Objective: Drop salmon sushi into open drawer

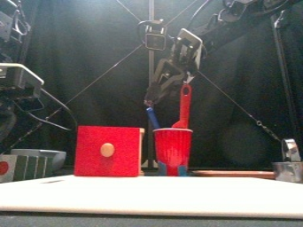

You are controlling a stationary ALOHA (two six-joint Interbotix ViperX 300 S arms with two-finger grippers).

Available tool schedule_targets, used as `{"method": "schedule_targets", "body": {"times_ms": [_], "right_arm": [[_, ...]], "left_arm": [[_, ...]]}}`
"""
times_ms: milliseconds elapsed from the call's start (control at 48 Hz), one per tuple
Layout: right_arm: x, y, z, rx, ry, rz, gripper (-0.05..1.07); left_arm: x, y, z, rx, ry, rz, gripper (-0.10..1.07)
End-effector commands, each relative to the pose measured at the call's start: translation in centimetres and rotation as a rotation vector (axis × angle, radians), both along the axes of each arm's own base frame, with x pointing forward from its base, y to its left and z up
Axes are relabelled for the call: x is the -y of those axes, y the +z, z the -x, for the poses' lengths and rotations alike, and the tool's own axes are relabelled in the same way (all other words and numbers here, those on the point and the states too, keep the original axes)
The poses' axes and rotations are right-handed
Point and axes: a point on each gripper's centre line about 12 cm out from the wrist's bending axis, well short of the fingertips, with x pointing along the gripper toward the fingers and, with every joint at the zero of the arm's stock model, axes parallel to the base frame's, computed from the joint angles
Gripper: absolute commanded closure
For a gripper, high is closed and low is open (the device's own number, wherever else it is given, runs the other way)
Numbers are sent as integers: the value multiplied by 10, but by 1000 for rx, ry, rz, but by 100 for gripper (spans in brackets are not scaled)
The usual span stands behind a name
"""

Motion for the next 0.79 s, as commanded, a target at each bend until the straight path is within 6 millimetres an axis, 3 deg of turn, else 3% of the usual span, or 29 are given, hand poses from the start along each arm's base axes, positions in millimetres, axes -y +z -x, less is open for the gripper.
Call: {"method": "schedule_targets", "body": {"times_ms": [0, 396, 625, 771], "right_arm": [[4, 24, 2, 70, -15, 9, 39], [22, 42, 1, 175, -89, 26, 39], [37, 45, -5, 220, -139, 43, 39], [47, 59, -12, 278, -178, 38, 40]], "left_arm": [[0, 17, -9, 70, -35, -8, 26], [-32, 82, -25, 370, -200, -180, 26], [-78, 105, -37, 482, -242, -387, 26], [-100, 113, -44, 518, -248, -473, 26]]}}
